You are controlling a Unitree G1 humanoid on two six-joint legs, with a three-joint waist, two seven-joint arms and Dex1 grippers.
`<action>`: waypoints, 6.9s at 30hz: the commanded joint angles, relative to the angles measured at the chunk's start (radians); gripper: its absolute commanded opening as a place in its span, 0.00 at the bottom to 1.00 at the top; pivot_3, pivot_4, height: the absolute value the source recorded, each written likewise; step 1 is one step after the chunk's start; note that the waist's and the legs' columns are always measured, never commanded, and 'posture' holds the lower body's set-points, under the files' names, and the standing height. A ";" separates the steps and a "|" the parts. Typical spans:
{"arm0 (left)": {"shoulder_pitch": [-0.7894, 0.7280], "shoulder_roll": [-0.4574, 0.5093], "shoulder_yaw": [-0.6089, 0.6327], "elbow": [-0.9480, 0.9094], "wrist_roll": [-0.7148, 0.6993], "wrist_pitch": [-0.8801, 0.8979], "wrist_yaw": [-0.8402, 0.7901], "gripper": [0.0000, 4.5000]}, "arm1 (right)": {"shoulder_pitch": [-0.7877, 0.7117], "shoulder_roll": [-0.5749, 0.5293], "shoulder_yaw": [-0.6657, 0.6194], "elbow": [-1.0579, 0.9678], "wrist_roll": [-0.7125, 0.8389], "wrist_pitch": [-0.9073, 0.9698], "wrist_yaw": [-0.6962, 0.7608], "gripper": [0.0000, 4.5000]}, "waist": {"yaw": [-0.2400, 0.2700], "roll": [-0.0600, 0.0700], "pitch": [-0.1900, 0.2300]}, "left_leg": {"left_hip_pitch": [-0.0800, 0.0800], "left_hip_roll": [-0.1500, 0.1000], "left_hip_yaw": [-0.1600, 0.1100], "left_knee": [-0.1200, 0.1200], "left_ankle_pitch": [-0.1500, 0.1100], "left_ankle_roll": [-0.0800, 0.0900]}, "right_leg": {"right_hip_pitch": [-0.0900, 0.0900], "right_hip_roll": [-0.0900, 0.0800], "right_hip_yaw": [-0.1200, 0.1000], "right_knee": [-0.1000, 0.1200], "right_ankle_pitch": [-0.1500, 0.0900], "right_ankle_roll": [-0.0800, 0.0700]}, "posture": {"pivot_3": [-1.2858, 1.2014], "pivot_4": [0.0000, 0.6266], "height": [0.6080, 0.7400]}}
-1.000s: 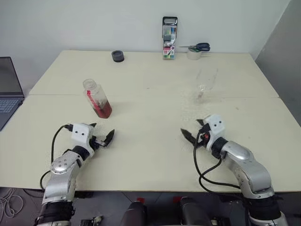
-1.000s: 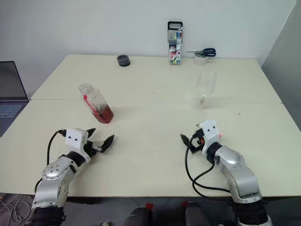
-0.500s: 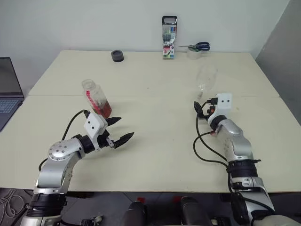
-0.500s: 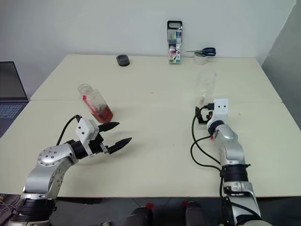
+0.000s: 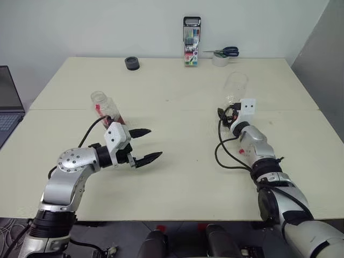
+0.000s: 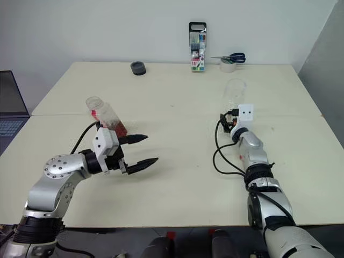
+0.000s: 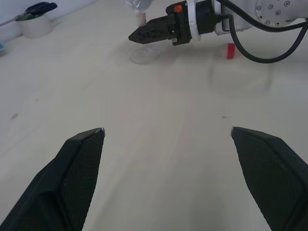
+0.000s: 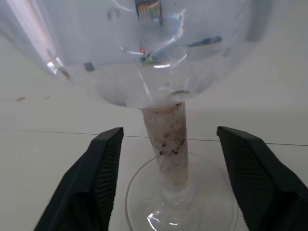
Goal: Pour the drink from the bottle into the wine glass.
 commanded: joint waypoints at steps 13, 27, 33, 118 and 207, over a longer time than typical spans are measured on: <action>0.107 0.051 0.075 -0.084 -0.014 0.011 0.035 1.00 | 0.060 0.154 0.185 -0.210 -0.049 -0.012 0.203 0.03 | -0.038 0.001 0.000 | 0.000 0.004 -0.001 -0.001 0.000 0.000 | -0.004 0.001 0.001 0.002 0.000 0.000 | 0.52 0.24 1.00; 0.173 0.087 0.147 -0.165 -0.041 0.068 0.080 1.00 | 0.059 0.277 0.302 -0.171 -0.096 -0.021 0.279 0.03 | -0.011 0.001 0.001 | 0.000 0.000 -0.005 0.000 0.000 -0.001 | -0.005 0.000 0.000 0.005 0.000 0.000 | 0.52 0.24 1.00; 0.185 0.122 0.184 -0.171 -0.061 0.077 0.047 1.00 | 0.057 0.276 0.302 -0.142 -0.109 -0.038 0.282 0.03 | -0.015 0.001 0.000 | 0.000 0.001 -0.006 -0.001 0.001 -0.001 | -0.005 0.000 0.000 0.006 0.000 0.000 | 0.52 0.24 1.00; -0.065 -0.110 0.223 0.377 0.140 -0.140 0.480 1.00 | 0.502 -0.274 0.325 -1.504 0.286 0.687 0.447 0.99 | 0.039 -0.002 -0.001 | 0.000 0.000 -0.009 0.001 0.000 0.000 | 0.001 -0.001 -0.004 -0.001 0.000 0.000 | 0.52 0.24 1.00; -0.789 -0.005 -0.265 0.999 0.911 -0.980 0.888 0.37 | 0.416 -0.209 0.231 -1.471 0.293 0.716 0.198 1.00 | 0.027 -0.002 -0.001 | -0.003 -0.003 -0.008 0.001 0.001 -0.001 | -0.001 -0.001 -0.005 0.000 0.000 0.000 | 0.52 0.24 1.00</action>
